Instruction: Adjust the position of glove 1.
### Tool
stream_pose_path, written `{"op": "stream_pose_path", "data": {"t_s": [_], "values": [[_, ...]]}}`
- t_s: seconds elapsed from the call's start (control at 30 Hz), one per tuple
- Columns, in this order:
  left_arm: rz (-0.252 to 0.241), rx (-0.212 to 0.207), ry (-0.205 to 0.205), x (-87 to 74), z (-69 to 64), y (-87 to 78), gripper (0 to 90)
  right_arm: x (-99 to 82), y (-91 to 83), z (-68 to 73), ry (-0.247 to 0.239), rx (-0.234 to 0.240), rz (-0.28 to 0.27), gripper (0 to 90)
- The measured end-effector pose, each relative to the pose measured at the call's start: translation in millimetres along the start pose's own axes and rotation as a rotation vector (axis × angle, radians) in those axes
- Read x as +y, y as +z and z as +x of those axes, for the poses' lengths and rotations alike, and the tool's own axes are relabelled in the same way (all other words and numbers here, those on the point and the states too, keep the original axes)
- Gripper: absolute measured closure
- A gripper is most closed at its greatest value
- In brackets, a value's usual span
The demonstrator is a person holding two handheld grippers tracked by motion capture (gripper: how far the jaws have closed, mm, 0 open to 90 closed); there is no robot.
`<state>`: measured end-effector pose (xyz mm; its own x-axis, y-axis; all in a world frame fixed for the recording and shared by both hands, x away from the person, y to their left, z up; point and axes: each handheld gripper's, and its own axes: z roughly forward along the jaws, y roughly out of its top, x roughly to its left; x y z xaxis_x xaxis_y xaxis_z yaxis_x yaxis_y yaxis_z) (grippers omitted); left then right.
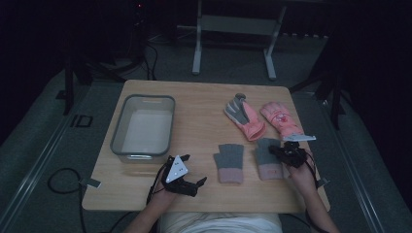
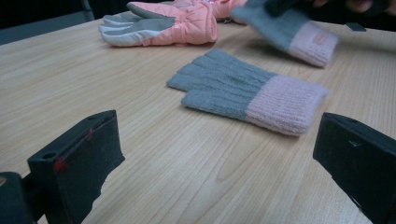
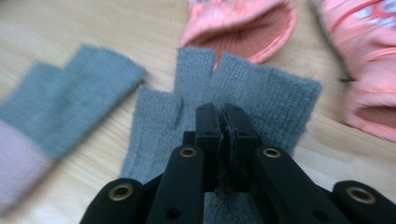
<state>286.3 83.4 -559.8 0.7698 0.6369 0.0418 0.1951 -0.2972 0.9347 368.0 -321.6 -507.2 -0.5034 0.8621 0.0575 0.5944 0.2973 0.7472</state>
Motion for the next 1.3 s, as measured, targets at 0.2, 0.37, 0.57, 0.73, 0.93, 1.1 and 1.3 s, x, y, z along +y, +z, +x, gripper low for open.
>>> {"op": "stream_pose_path", "data": {"t_s": [0.2, 0.37, 0.57, 0.73, 0.93, 1.1, 1.3], "values": [[-0.002, 0.002, 0.0, -0.1, -0.2, -0.1, 0.7, -8.1, -23.6, 18.1, 0.086, -0.025, -0.018, 86.0], [-0.003, 0.003, 0.001, 0.0, -0.3, 0.0, 0.7, -20.2, -19.5, 30.7, 0.124, -0.041, -0.008, 86.0], [-0.002, 0.001, 0.003, 0.0, -0.3, 0.0, 0.7, -16.1, -3.5, 27.5, 0.103, -0.059, 0.009, 85.9], [-0.002, 0.0, 0.003, 0.0, -0.1, 0.0, 0.7, -15.8, 12.3, 21.9, 0.098, -0.073, 0.033, 85.7], [0.002, -0.003, 0.008, 0.2, -0.5, 0.4, 0.7, -21.0, 29.8, 14.0, 0.085, -0.081, 0.082, 80.1], [0.005, -0.005, 0.009, 0.3, -0.5, 0.6, 0.7, -20.1, 33.3, 10.9, 0.072, -0.067, 0.087, 75.0], [0.007, -0.006, 0.014, 0.4, -0.7, 0.8, 0.7, -16.2, 25.2, 11.7, 0.049, -0.069, 0.059, 65.0]]}}
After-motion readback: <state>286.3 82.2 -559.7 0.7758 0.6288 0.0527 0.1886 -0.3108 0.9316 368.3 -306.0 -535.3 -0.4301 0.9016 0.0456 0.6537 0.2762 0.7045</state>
